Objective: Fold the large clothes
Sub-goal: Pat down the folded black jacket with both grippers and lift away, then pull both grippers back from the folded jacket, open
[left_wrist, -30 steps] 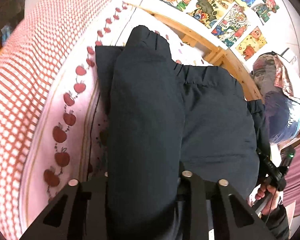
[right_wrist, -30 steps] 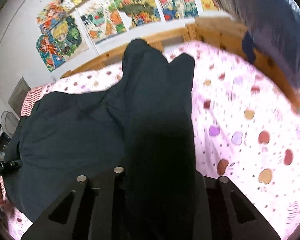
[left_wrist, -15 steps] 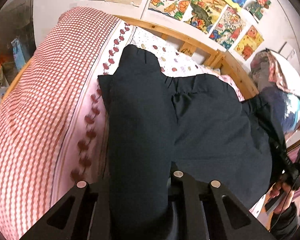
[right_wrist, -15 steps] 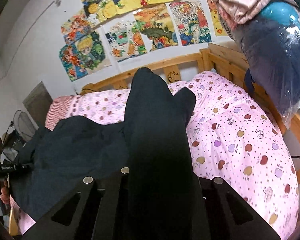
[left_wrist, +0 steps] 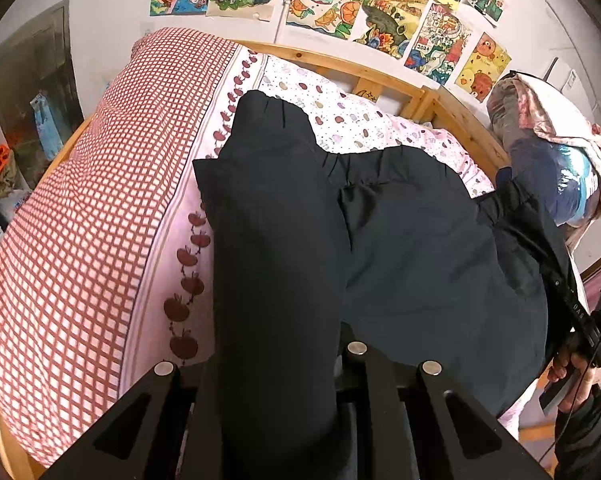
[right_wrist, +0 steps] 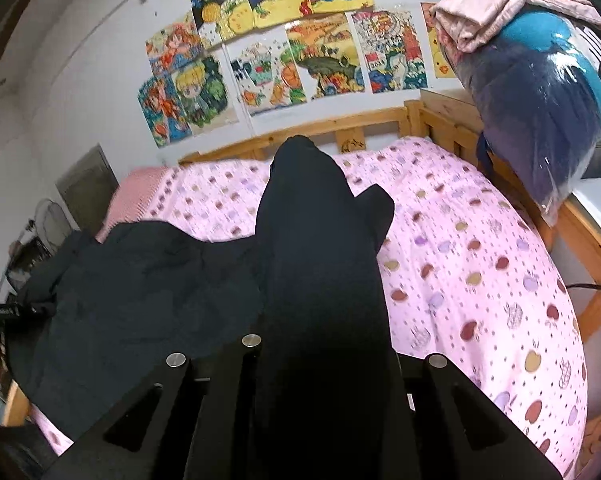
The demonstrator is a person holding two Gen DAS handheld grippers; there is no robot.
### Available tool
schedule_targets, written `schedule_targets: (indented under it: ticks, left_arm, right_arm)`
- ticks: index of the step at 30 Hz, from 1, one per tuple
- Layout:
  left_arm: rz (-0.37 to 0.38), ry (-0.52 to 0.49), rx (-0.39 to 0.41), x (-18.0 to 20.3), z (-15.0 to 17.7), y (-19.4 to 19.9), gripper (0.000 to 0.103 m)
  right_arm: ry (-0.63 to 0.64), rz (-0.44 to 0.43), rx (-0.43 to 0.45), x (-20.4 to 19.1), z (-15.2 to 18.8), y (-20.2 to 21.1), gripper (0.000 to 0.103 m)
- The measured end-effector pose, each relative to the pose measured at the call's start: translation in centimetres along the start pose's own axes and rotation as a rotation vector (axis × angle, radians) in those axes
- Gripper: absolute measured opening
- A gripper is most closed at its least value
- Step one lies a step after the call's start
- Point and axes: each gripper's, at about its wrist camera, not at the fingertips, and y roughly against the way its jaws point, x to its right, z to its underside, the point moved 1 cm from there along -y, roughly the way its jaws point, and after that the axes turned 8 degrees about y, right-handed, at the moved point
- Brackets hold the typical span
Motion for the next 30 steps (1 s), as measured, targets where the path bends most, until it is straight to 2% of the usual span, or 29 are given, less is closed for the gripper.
schedule_targets:
  ticks: [5,10,13,14,15,16,18,21,23,25,28,30]
  left_arm:
    - [0.004,0.023,0.033,-1.4,0.9,-1.5,0.029]
    - [-0.048,-0.02,0.082,-0.8,1.5,-1.3,0.045]
    - [-0.095,-0.015,0.106,-0.6,1.8,-1.2,0.061]
    - [-0.123,-0.001,0.121,-0.7,1.8,-1.0,0.071]
    - [-0.145,0.012,0.135,-0.8,1.8,-0.8,0.079]
    - [-0.164,0.031,0.161,-0.9,1.9,-0.3,0.08]
    - [-0.137,0.054,0.214,-0.9,2.2,0.9,0.082]
    - [-0.113,0.061,0.269,-0.2,3.0,2.6,0.098]
    - [-0.132,0.029,0.309,0.9,3.7,3.6,0.102]
    - [-0.158,-0.023,0.353,2.2,4.4,4.5,0.103]
    - [-0.174,-0.098,0.429,3.9,5.5,5.9,0.103]
    - [-0.171,-0.133,0.436,4.7,6.2,6.4,0.103]
  right_arm:
    - [0.009,0.051,-0.036,0.9,1.9,-1.1,0.029]
    - [-0.044,0.079,-0.079,1.9,2.8,-2.0,0.055]
    - [-0.081,0.104,-0.116,2.4,3.3,-2.7,0.068]
    - [-0.091,0.114,-0.126,2.5,3.4,-2.8,0.07]
    - [-0.092,0.129,-0.127,2.5,3.6,-2.8,0.076]
    - [-0.087,0.157,-0.121,2.5,3.6,-2.6,0.081]
    - [-0.058,0.232,-0.089,2.1,3.5,-1.6,0.092]
    - [-0.031,0.272,-0.043,1.8,3.1,-0.1,0.094]
    - [-0.047,0.278,-0.026,1.7,2.9,0.9,0.096]
    - [-0.062,0.278,-0.011,1.6,2.6,1.8,0.1]
    - [-0.06,0.268,0.02,1.1,2.4,3.1,0.101]
    - [-0.046,0.267,0.039,0.6,2.5,4.0,0.101]
